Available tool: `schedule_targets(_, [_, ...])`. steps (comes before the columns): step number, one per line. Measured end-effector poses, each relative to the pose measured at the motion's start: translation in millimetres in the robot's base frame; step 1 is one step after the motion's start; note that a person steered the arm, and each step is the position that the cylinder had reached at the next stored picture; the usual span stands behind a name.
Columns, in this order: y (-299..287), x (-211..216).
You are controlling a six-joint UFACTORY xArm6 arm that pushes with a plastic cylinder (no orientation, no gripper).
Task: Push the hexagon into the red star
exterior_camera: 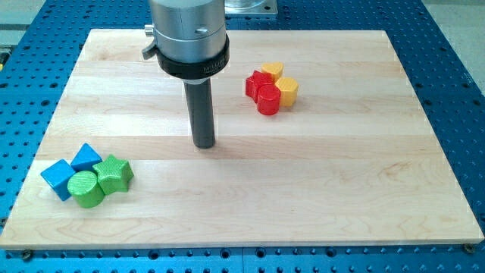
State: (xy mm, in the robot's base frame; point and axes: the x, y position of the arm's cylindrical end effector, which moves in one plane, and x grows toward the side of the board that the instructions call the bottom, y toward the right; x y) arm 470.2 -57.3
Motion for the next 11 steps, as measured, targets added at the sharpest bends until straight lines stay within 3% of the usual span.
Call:
schedule_targets(3, [5,1])
schedule_targets(4, [65,18])
schedule_targets(5, [159,5])
schedule_targets(7, [171,-74])
schedule_targets(8, [160,-74])
schedule_targets(9, [186,-80])
schedule_targets(11, [138,-92])
